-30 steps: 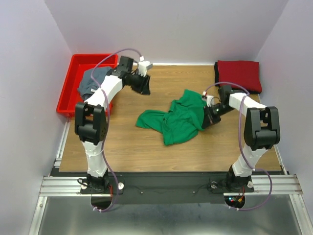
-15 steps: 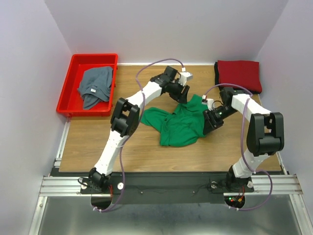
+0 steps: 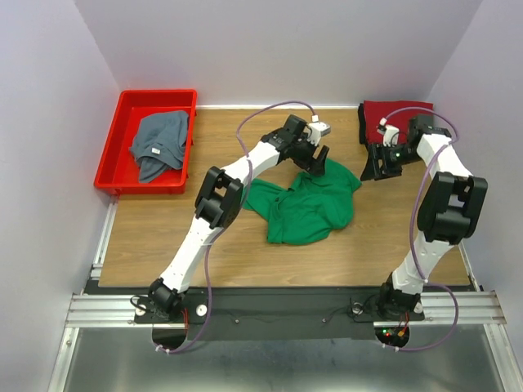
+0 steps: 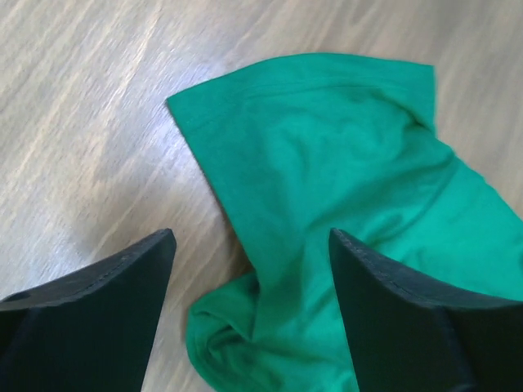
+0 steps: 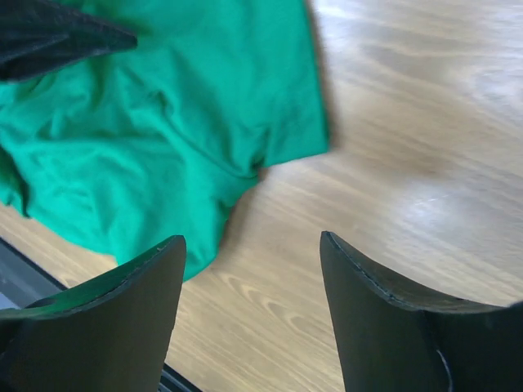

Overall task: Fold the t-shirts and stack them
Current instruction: Flatten the tshirt out

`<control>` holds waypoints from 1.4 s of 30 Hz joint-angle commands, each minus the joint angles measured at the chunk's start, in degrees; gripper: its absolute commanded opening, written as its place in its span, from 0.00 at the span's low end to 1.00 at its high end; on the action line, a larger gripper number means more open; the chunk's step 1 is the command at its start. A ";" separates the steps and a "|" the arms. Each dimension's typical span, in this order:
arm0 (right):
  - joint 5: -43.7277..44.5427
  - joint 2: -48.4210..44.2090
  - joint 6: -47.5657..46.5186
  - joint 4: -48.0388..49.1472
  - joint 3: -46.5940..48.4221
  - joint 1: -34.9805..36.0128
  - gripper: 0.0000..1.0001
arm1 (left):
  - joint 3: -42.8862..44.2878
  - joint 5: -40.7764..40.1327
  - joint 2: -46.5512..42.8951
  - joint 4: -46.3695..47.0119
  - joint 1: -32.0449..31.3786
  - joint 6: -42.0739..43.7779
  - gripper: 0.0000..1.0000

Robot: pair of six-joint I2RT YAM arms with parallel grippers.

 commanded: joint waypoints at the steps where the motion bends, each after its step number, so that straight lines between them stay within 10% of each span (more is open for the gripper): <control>1: 0.61 0.47 1.91 1.43 4.67 -0.71 0.73 | 3.95 -2.53 1.14 2.05 -1.09 -0.81 0.90; 12: 2.02 -0.76 1.39 1.69 2.83 -2.90 0.73 | 3.52 -14.56 3.16 -0.32 -6.97 4.19 0.81; 20: 1.84 -3.22 0.95 3.27 -0.86 -6.16 0.76 | 3.96 -17.22 -2.70 -4.36 -7.25 7.88 0.00; 28: -6.67 -2.70 2.09 4.77 -0.34 -7.04 0.76 | -3.41 2.19 -33.60 -15.77 -7.15 26.24 0.00; 42: -7.30 -2.70 1.83 5.47 1.77 0.87 0.78 | -49.72 -0.59 -80.92 -28.88 -3.99 33.64 0.00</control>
